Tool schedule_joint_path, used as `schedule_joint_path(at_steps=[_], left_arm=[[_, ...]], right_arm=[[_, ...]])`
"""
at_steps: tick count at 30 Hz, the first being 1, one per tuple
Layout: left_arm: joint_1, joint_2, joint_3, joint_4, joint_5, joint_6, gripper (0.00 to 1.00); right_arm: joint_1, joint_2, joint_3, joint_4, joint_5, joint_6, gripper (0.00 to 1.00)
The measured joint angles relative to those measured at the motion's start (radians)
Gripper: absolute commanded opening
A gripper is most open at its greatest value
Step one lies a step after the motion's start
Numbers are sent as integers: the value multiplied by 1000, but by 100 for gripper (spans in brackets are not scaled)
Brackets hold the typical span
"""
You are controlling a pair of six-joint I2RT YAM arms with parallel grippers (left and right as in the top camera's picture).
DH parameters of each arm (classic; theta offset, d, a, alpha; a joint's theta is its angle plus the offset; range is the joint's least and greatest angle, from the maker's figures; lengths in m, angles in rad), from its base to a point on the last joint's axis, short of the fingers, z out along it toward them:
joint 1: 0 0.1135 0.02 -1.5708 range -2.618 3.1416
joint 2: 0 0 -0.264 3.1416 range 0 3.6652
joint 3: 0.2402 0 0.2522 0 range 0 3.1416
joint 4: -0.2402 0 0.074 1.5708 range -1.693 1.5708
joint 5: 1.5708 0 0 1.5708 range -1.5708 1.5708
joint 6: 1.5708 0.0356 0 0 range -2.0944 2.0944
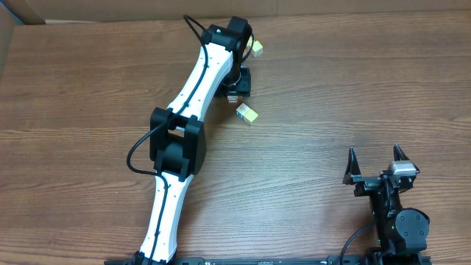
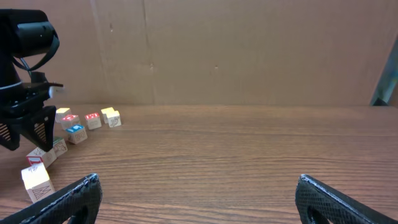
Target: Flip 4 blocks
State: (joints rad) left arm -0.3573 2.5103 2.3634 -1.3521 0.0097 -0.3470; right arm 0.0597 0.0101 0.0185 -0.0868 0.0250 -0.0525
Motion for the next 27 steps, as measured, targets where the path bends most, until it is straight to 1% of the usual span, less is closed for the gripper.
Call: schedule_joint_path(at_steps=[2,9,12,17,19,22,25,27], left_arm=[[0,0,0,19,-1,-14,52],[0,7,0,44,-44,-71,52],[0,25,0,51,-53,-86,47],[0,56,0,64,-60,-101,46],[0,62,0,66,-61,-104,43],[0,62,0,67,-64,-107,36],[0,62,0,67,-64,-111,33],[0,62,0,67,-65,-111,29]], right_arm=[[0,0,0,0,0,0,100],[0,0,0,-1,0,0,100],[0,0,0,0,0,0,100],[0,0,0,0,0,0,100],[0,0,0,-1,0,0,100],[0,0,0,-1,0,0,100],[0,0,0,0,0,0,100],[0,0,0,-1,0,0,100]])
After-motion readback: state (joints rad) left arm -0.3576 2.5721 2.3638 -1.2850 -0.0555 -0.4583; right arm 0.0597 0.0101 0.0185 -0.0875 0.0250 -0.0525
